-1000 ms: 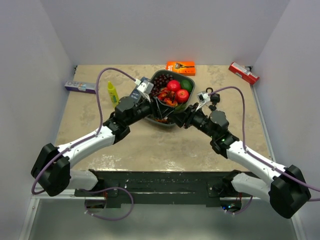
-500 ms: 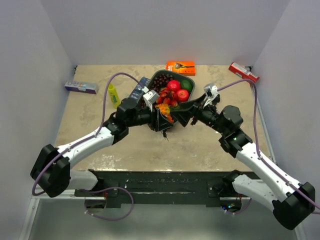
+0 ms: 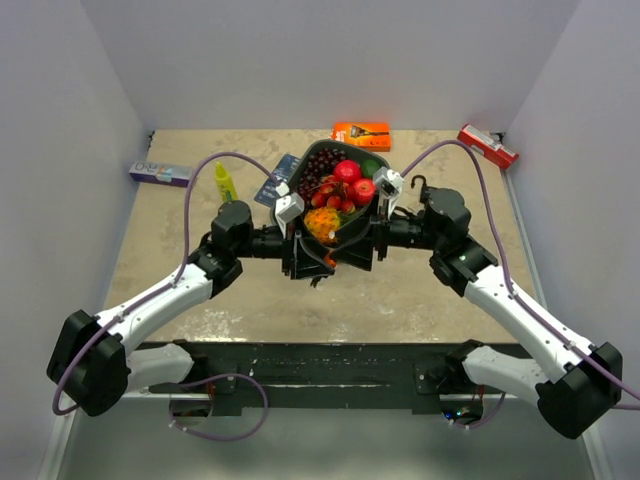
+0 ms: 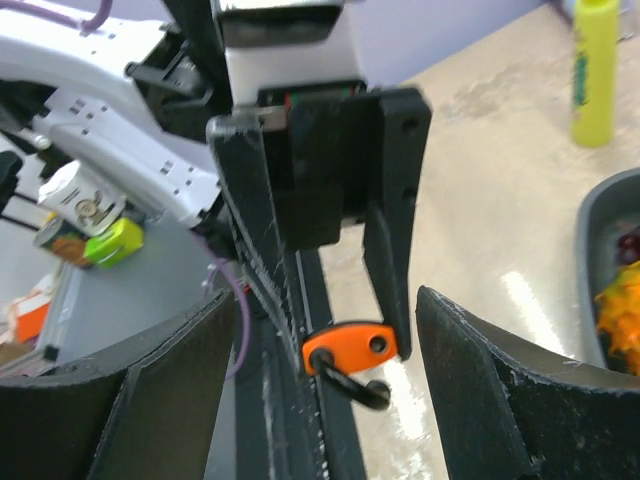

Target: Unlock with the key

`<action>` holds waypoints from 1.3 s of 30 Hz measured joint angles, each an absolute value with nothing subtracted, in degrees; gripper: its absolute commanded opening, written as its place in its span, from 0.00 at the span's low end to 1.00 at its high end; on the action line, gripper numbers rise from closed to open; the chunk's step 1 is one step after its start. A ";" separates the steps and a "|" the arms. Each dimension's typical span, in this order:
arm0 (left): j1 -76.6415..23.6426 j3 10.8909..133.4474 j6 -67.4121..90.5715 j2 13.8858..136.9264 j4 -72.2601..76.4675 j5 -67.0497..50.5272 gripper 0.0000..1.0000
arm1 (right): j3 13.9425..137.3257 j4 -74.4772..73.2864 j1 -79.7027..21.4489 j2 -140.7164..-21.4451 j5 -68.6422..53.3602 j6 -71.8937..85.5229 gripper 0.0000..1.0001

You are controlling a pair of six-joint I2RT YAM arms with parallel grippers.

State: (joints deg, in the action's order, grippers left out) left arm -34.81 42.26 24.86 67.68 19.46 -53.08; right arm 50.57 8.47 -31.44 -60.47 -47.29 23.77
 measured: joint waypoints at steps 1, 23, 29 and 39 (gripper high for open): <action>-34.54 42.26 24.93 67.53 19.86 -53.69 0.00 | 50.57 7.60 -31.44 -60.31 -48.23 23.68 0.75; -33.39 41.32 25.91 66.94 22.13 -53.98 0.00 | 50.46 1.39 -31.44 -59.22 -50.70 21.56 0.14; -33.41 41.32 23.51 65.91 18.87 -49.71 0.00 | 50.76 -0.73 -31.44 -60.40 -46.30 21.50 0.00; -41.47 41.39 13.50 60.71 7.51 -22.00 0.00 | 51.83 -4.58 -31.97 -63.11 -35.68 29.63 0.00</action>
State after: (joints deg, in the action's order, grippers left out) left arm -41.47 41.39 13.50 60.71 7.51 -22.00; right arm 51.83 -4.58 -31.97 -63.11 -35.68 29.63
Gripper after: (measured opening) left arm 0.525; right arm 0.073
